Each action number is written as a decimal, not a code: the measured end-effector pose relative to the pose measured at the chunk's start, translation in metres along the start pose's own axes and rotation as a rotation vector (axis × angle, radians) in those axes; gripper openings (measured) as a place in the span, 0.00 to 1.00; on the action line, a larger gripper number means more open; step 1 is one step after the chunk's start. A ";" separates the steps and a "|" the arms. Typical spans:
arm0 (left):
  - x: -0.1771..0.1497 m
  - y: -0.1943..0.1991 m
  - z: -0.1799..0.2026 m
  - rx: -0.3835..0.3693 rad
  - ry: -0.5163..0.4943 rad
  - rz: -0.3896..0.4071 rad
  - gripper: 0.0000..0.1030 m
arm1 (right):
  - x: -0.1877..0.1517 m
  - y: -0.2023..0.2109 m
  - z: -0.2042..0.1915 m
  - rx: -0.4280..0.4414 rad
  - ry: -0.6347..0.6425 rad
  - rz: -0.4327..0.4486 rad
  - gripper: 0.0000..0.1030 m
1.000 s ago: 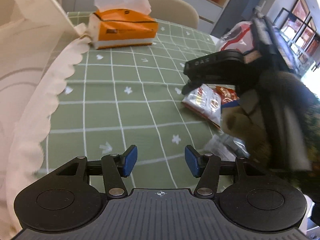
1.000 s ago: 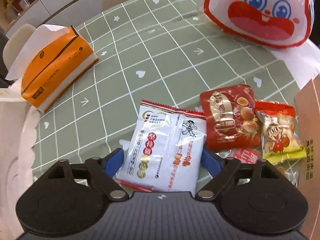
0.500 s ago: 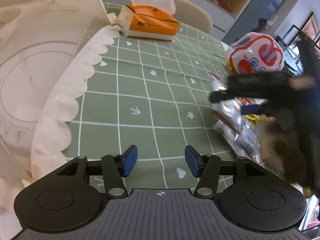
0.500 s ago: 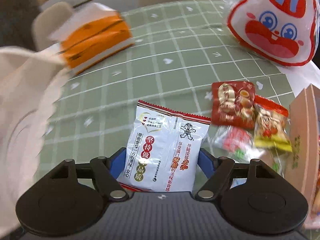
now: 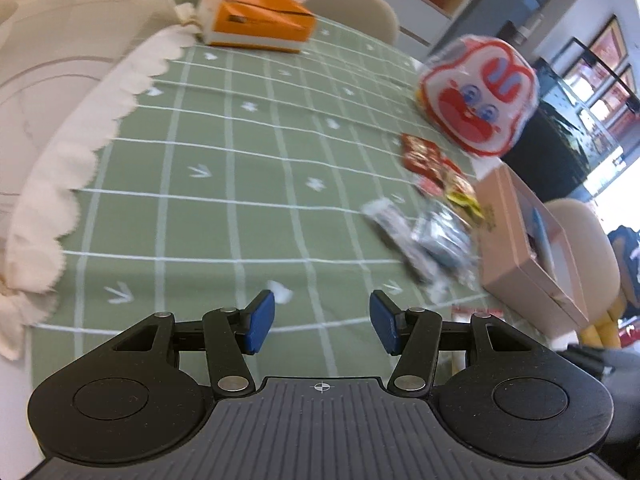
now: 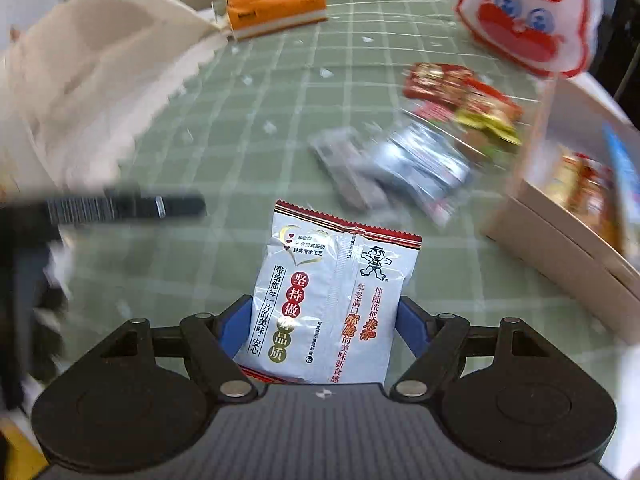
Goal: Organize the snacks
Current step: 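Carry the white bag and set it on the table, opening the right tool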
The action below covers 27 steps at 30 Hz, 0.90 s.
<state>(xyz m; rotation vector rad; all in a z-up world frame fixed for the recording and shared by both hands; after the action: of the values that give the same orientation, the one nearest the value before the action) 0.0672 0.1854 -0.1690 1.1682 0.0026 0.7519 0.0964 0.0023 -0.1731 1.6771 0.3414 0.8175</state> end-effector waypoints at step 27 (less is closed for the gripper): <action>-0.015 -0.034 0.054 0.018 -0.108 -0.076 0.56 | -0.043 0.014 0.041 -0.103 -0.011 0.141 0.87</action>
<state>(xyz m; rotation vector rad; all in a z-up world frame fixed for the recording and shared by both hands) 0.0936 0.1265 -0.1803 1.2181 -0.0361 0.6227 0.0905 -0.0584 -0.1772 1.6219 0.1721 0.9148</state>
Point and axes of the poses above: each gripper's, at about its wrist camera, not at the fingertips, and y roughly against the way its jaws point, z to its right, x to its top, the point moved 7 cm from there along -y, roughly the way its jaws point, and after that the axes turned 11 degrees about -z, right-handed, at the moved point
